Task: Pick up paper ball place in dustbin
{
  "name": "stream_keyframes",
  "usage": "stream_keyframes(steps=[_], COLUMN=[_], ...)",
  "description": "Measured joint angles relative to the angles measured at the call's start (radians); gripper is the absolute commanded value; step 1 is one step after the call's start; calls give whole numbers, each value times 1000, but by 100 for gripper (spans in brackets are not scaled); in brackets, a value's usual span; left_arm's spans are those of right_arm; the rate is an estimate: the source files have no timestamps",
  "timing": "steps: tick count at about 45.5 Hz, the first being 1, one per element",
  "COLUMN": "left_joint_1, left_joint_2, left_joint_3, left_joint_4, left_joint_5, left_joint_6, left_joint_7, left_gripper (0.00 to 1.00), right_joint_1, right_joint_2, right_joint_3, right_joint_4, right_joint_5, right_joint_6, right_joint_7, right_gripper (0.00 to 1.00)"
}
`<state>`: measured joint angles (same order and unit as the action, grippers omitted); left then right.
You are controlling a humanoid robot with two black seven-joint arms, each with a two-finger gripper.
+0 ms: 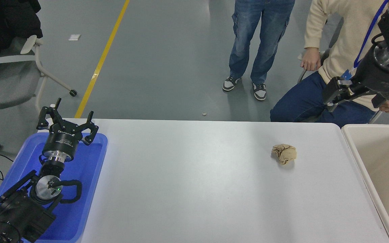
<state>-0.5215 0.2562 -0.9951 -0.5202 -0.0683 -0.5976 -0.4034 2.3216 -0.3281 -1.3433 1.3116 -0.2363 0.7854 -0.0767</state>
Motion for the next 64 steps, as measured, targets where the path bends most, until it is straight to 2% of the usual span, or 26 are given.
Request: stream_keyframes(steps=[64], left_joint_1=[0], left_joint_2=[0], left_joint_3=[-1], left_joint_4=[0], left_joint_5=[-1], left_joint_6=[-1], left_joint_7=[0], left_gripper=[100], right_joint_1=[-19], right_joint_2=[-25], right_joint_3=[8], right_joint_4=[-2], right_joint_5=[4], right_joint_6=[0], right_joint_7=[0], right_gripper=[100])
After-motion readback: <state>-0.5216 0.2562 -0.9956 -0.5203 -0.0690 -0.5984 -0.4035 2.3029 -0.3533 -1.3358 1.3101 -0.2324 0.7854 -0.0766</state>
